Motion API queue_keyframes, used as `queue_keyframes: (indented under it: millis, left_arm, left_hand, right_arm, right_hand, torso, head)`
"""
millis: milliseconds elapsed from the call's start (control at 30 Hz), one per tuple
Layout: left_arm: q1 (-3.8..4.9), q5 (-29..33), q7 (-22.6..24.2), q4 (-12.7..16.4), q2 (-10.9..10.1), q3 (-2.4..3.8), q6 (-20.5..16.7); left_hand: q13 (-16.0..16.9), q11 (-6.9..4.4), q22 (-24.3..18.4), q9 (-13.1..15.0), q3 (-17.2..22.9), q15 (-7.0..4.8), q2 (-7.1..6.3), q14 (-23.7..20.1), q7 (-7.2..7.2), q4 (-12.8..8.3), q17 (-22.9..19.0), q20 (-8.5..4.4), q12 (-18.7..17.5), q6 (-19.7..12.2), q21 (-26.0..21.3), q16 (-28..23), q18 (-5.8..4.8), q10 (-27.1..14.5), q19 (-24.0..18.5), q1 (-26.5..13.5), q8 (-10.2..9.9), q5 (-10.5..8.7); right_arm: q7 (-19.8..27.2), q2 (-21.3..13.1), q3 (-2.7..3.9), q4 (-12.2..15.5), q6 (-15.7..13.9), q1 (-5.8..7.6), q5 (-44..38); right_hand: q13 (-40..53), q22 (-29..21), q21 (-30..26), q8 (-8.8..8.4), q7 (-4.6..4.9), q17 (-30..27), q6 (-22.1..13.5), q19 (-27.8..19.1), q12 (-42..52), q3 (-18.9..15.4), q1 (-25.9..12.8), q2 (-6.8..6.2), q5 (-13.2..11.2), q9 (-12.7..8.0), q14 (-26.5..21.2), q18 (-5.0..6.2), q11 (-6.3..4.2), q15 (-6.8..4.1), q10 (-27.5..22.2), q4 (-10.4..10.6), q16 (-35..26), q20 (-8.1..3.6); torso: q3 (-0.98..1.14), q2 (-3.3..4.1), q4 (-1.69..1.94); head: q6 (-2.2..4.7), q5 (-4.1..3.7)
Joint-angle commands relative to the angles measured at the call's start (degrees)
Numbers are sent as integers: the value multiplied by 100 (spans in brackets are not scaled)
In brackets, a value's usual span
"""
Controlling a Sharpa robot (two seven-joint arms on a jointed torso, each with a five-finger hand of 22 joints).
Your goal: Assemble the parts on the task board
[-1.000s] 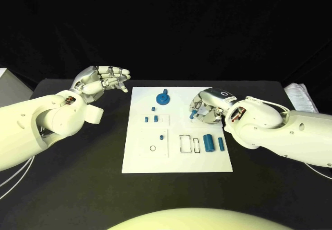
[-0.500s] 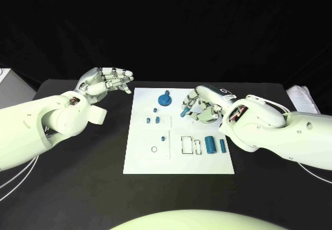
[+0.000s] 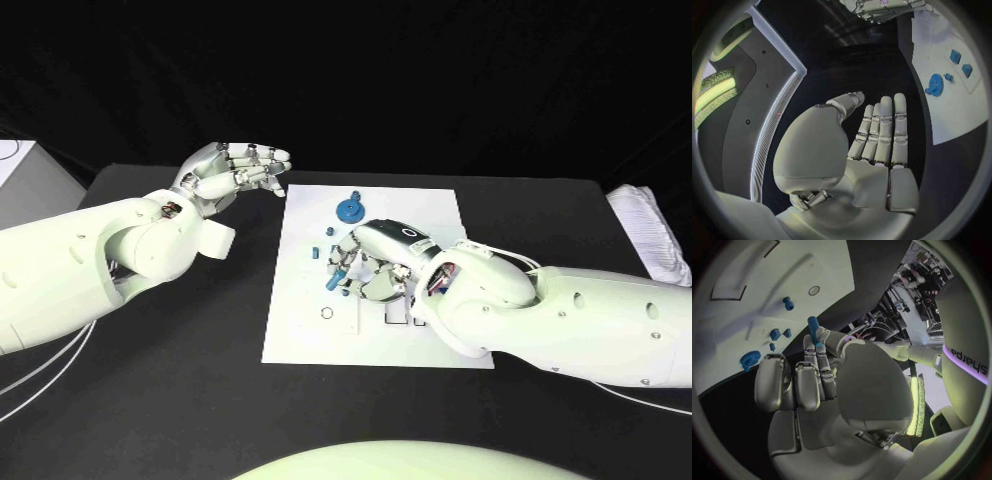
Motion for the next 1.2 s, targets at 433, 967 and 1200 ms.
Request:
queue_keyframes:
  millis: [433, 967, 1200]
  left_arm:
    - [-3, 51, 20, 7, 36, 1, 114]
    - [-3, 51, 0, 0, 18, 1, 104]
    - [-4, 51, -2, -5, 12, 1, 102]
  left_hand:
    - [-7, 4, -6, -8, -36, 24, 28, 18, 2, -12, -7, -7, -26, -40, -23, -34, 68, -30, 30, 43, -20, -3]
    - [-6, 4, -12, -8, -43, 25, 37, 20, 1, -1, -7, -5, -22, -37, -33, -39, 68, -29, 33, 34, -18, -2]
    - [-6, 4, -12, -8, -43, 25, 37, 20, 1, -1, -7, -5, -22, -37, -33, -39, 68, -29, 33, 34, -18, -2]
  right_arm:
    - [46, 367, -112, -270, 512, -205, -577]
    - [-124, 399, -129, -329, 767, -250, -888]
    - [-197, 337, -129, -301, 765, -252, -1013]
  right_hand:
    - [140, 391, -53, 17, 14, -18, 8, 183, -19, 6, 95, 150, 24, 153, 244, -100, -313, -45, 372, -34, 5, -53]
    - [142, 388, -60, 18, 15, -27, 4, 181, -26, 10, 90, 152, 25, 156, 242, -99, -311, -43, 371, -38, 1, -52]
    - [144, 399, -42, 18, 16, -25, 2, 184, -30, 12, 87, 153, 25, 158, 242, -103, -310, -42, 370, -41, 1, -52]
  torso:
    - [8, 9, 4]
    - [3, 14, 3]
    - [7, 10, 0]
  head:
    - [-33, 27]
    - [-101, 41]
    - [-118, 48]
